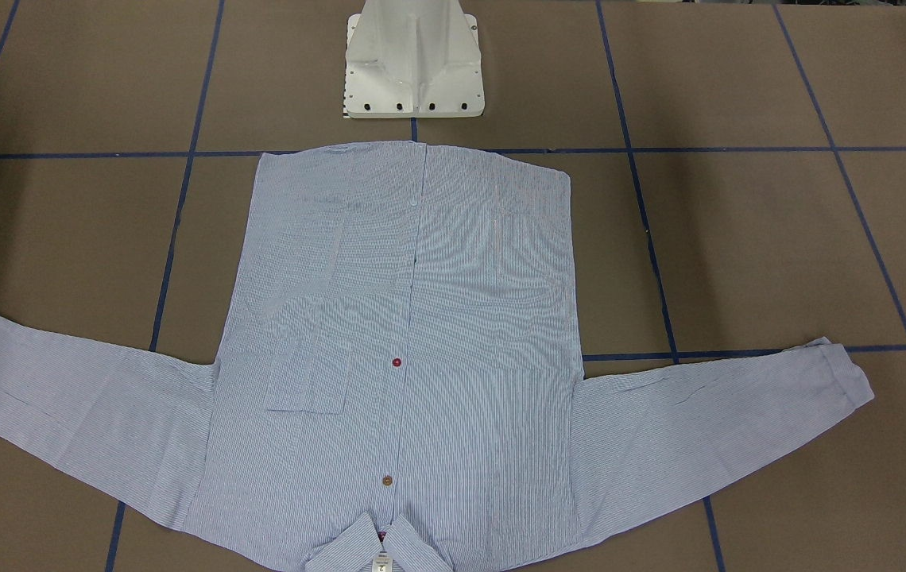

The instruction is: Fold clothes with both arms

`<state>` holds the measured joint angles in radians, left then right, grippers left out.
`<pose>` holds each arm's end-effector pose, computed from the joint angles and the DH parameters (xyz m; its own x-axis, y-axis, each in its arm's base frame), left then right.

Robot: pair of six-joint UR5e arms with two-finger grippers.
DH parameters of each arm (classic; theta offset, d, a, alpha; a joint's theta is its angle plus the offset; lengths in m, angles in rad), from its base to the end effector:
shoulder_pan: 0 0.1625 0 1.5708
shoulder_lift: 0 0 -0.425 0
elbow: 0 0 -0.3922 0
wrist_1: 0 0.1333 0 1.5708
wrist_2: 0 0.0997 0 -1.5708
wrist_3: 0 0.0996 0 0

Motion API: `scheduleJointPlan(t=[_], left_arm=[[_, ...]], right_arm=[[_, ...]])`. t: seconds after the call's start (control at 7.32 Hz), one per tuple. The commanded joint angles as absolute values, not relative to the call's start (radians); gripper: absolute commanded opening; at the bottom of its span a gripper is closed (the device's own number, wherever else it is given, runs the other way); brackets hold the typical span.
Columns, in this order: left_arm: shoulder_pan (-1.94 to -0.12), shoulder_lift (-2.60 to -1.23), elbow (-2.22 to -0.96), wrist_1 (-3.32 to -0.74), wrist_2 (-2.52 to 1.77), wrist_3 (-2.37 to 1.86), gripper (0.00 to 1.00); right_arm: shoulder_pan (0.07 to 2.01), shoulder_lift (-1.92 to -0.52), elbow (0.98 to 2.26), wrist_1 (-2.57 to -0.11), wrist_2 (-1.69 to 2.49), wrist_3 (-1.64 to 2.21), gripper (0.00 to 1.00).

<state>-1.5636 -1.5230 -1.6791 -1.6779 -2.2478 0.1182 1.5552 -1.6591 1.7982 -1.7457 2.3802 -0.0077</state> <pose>-0.0674 -0.4829 0.6232 0.7724 0.2256 -0.5937 -0.0989 0.9661 0.2385 0.0542 -0.4490 0.6037 0.6901 0.0075 0.7237 0.0209 0.9993 -0.0302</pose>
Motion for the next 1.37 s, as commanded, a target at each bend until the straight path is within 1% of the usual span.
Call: scheduleJointPlan(t=[0.0,0.14,0.27,0.41,0.55,0.68,0.82,1.23], left_arm=[[-1.565,-1.543,-1.692,-1.693,-2.252,0.124,1.0],[-1.562,-1.561,-1.698,-1.739,-2.244,0.117,1.0],[-1.562,-1.551,-1.683,-1.8,-2.252,0.12,1.0],[-1.562,-1.548,-1.686,-1.818,-2.263,0.117,1.0],[-1.562,-1.561,-1.687,-1.818,-2.281,0.089,1.0],[-1.56,-1.575,-1.692,-1.816,-2.281,0.04,1.0],[-1.56,-1.574,-1.692,-1.816,-2.283,0.028,1.0],[-1.56,-1.574,-1.695,-1.819,-2.283,0.031,1.0]], right_arm=[[1.545,-1.646,1.793,-1.625,2.384,-0.008,1.0],[1.523,-1.637,1.766,-1.612,2.379,0.001,1.0],[1.511,-1.591,1.722,-1.582,2.388,0.128,1.0],[1.421,-1.586,1.698,-1.483,2.379,0.297,1.0],[1.386,-1.586,1.615,-1.328,2.375,0.402,1.0],[1.35,-1.586,1.518,-1.17,2.376,0.416,1.0],[1.335,-1.585,1.467,-1.084,2.372,0.432,1.0],[1.175,-1.574,1.462,-1.028,2.28,0.608,1.0]])
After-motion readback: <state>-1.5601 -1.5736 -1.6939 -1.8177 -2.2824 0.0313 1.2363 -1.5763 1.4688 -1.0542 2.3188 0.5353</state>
